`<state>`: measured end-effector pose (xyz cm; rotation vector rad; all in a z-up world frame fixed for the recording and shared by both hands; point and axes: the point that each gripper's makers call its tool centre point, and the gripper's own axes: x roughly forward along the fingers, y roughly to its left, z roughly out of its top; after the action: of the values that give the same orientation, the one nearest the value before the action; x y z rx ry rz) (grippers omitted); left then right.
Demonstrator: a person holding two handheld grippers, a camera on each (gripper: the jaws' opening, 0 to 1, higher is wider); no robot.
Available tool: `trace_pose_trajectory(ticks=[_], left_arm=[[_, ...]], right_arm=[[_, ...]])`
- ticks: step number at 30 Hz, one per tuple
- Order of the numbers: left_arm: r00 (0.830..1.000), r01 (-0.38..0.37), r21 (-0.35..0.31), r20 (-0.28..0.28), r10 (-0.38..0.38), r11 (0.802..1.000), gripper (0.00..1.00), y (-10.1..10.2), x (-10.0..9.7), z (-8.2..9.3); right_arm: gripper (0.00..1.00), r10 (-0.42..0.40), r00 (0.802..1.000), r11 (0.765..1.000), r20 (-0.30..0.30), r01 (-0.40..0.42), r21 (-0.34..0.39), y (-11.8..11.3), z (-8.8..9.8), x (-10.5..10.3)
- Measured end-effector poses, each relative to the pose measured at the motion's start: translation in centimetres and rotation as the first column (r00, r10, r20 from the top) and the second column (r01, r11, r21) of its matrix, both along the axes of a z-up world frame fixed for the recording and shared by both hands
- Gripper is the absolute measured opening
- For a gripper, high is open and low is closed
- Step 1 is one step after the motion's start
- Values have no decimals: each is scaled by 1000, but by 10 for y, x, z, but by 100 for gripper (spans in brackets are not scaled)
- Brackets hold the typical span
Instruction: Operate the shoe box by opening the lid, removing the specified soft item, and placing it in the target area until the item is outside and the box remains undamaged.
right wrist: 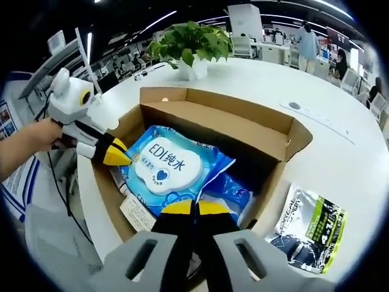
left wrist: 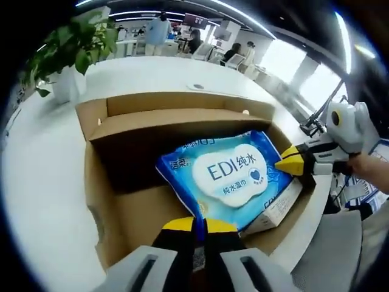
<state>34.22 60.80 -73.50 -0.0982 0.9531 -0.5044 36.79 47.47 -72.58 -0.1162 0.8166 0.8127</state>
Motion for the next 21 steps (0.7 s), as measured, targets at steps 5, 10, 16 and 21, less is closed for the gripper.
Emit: trace_pose_trajectory(ticks=[5, 10, 16, 21], left_arm=[[1000, -8, -2, 20, 8, 1000, 2, -1, 0, 8], [999, -14, -11, 38, 15, 1000, 2, -3, -1, 17], [997, -12, 0, 75, 12, 1000, 2, -7, -1, 30], [993, -30, -5, 111, 30, 1000, 2, -11, 1, 43]], right_arm=[[0, -2, 1000, 1000, 18, 2, 2, -1, 7, -1], [0, -6, 1000, 1000, 26, 6, 7, -5, 12, -3], [0, -9, 999, 1000, 46, 8, 16, -8, 23, -3], [0, -15, 998, 1000, 64, 13, 27, -14, 35, -4]])
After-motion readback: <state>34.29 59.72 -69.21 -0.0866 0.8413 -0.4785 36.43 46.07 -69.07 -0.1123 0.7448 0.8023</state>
